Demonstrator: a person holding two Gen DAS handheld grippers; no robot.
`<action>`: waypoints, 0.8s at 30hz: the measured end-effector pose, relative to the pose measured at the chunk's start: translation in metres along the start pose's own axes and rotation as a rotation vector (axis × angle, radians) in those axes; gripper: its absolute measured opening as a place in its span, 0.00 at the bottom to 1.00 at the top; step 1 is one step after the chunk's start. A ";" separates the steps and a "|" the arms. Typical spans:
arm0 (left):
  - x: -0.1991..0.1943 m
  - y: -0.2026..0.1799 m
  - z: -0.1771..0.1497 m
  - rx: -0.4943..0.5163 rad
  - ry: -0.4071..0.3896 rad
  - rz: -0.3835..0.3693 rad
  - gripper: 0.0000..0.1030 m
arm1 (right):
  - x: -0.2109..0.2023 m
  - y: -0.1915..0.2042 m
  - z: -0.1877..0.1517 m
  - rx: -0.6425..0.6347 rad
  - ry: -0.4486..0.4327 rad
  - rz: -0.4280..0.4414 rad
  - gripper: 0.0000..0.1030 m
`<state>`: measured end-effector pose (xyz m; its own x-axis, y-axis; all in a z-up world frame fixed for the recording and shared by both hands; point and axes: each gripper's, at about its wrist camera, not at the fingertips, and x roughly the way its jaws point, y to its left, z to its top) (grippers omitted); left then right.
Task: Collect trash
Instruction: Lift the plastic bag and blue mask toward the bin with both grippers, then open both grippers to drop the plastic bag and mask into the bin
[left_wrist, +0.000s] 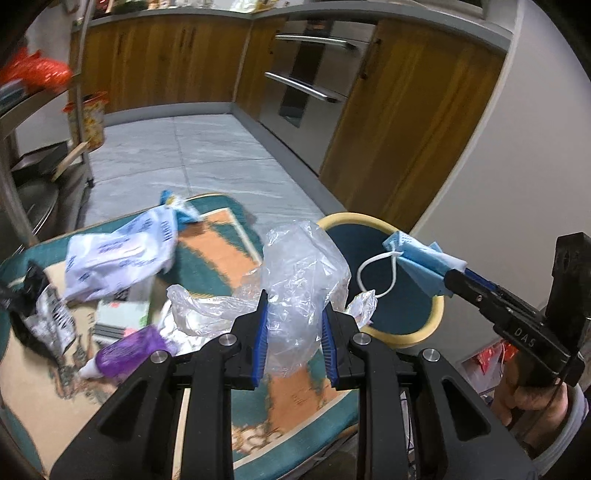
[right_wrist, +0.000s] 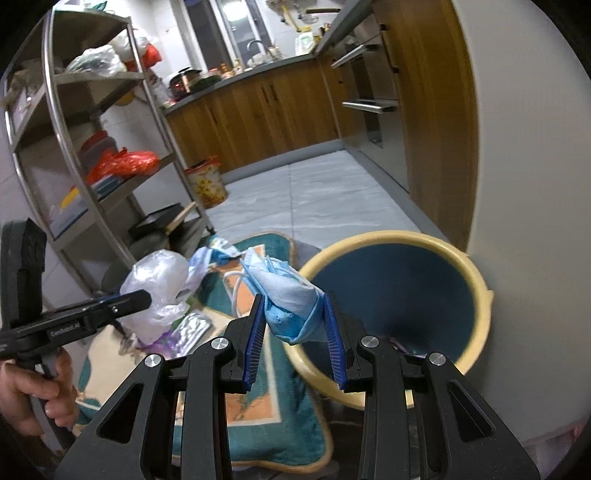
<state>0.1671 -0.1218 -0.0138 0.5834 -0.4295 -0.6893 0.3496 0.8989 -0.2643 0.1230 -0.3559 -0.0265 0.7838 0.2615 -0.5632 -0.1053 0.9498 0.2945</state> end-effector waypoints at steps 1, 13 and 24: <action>0.003 -0.006 0.003 0.012 0.000 -0.008 0.24 | -0.001 -0.003 0.000 0.002 -0.003 -0.007 0.32; 0.045 -0.047 0.020 0.051 0.002 -0.103 0.24 | -0.006 -0.033 -0.005 0.058 -0.004 -0.097 0.32; 0.098 -0.067 0.014 0.041 0.062 -0.155 0.24 | 0.017 -0.050 -0.022 0.070 0.083 -0.180 0.32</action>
<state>0.2116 -0.2254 -0.0541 0.4740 -0.5551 -0.6835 0.4623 0.8175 -0.3434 0.1283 -0.3955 -0.0675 0.7330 0.1049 -0.6721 0.0767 0.9690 0.2348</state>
